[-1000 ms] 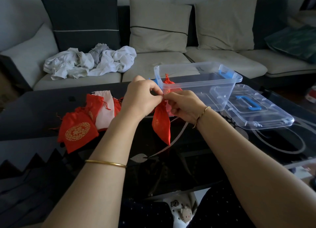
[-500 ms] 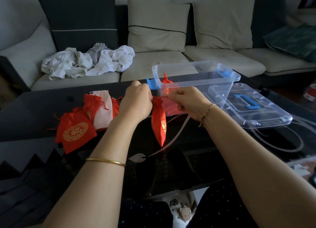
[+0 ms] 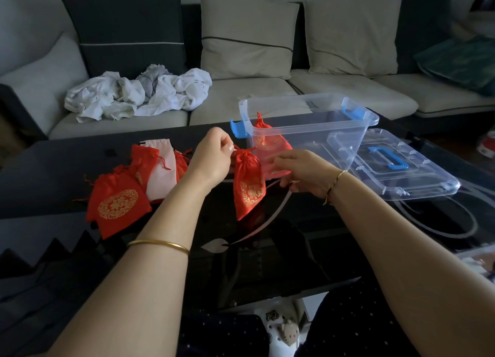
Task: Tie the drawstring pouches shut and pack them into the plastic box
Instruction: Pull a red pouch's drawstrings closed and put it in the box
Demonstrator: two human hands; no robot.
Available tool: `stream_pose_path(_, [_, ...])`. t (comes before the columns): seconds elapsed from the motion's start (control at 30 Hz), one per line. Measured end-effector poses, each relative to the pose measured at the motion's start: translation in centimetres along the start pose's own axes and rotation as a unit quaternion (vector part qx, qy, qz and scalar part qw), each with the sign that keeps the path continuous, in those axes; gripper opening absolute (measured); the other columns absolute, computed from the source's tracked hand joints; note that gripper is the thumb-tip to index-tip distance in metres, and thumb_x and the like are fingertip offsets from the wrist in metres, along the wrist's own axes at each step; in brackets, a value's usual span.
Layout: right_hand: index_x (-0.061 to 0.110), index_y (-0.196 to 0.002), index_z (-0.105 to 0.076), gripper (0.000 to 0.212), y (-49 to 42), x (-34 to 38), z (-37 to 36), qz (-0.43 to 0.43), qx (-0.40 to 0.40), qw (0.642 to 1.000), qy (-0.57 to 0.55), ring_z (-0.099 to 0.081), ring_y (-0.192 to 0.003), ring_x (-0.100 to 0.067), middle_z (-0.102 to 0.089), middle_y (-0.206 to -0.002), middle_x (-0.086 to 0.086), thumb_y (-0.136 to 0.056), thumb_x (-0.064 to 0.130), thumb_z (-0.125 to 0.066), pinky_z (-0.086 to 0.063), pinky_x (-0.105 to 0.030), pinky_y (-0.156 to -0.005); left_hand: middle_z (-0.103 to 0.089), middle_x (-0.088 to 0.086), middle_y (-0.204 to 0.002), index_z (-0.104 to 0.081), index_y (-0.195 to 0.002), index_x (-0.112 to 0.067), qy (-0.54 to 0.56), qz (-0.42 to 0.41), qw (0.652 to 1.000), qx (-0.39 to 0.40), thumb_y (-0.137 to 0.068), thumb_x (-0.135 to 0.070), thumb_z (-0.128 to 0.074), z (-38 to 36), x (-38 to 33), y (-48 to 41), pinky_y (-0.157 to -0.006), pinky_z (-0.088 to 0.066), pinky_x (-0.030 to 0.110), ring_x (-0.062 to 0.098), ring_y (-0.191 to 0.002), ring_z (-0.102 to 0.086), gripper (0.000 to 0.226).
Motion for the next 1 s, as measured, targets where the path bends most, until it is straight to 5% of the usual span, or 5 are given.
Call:
stream_pose_path(0.4, [0.017,-0.102,-0.067,0.021,1.3,1.8,-0.3,0.094,0.043,0.987,0.125,-0.062,-0.065,0.005,-0.068,-0.087,0.004,-0.081,0.019,-0.07,-0.043,-0.007,-0.052,-0.065,0.022,-0.105,-0.05,-0.081,-0.017,0.208,0.126,0.97,-0.014,-0.097,-0.014,-0.039,-0.7,0.8,-0.9,-0.09,-0.05,0.057,0.039,-0.098,-0.064,0.02])
stream_pose_path(0.5, [0.004,-0.097,-0.069,0.018,1.7,2.9,0.6,0.118,-0.01,0.981,0.155,-0.068,-0.084,-0.022,-0.07,-0.096,-0.013,-0.082,0.015,-0.069,-0.056,-0.026,-0.076,-0.067,0.017,-0.093,-0.051,-0.081,-0.015,0.252,0.138,0.958,-0.015,-0.098,-0.01,-0.04,-0.9,0.9,-1.2,-0.078,-0.057,0.044,0.023,-0.074,-0.066,0.021])
stream_pose_path(0.6, [0.01,-0.085,-0.069,0.004,2.5,5.2,2.4,0.152,-0.063,0.982,0.097,-0.066,-0.068,-0.019,-0.069,-0.079,-0.01,-0.084,0.013,-0.066,-0.054,-0.022,-0.062,-0.064,0.005,-0.075,-0.054,-0.086,-0.011,0.332,0.142,0.932,-0.016,-0.098,-0.006,-0.04,-0.7,0.3,-1.8,-0.053,-0.053,0.026,0.008,-0.05,-0.061,0.019])
stream_pose_path(0.77, [0.013,-0.08,-0.067,0.004,1.7,10.8,6.3,0.228,-0.16,0.959,0.053,-0.057,-0.061,-0.006,-0.063,-0.07,0.005,-0.083,0.01,-0.067,-0.051,-0.019,-0.06,-0.063,0.009,-0.09,-0.053,-0.111,-0.008,0.361,0.146,0.921,-0.014,-0.1,-0.012,-0.04,-0.2,-1.1,-3.8,-0.07,-0.057,0.028,0.016,-0.077,-0.065,0.017])
stream_pose_path(1.0, [0.011,-0.074,-0.067,0.01,-5.9,15.4,11.6,0.189,-0.274,0.914,0.232,-0.05,-0.077,-0.019,-0.057,-0.08,-0.006,-0.078,0.02,-0.069,-0.041,-0.03,-0.069,-0.054,0.004,-0.083,-0.053,-0.087,-0.013,0.328,0.146,0.933,-0.017,-0.097,-0.009,-0.044,0.0,-2.2,-7.2,-0.071,-0.054,0.029,0.017,-0.077,-0.06,0.014])
Point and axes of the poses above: each hand's wrist, its own y-axis away from the middle knuckle, its own z-axis out of the back of the hand, x = y × z, the point moved 10 cm from there along -y, towards the middle knuckle
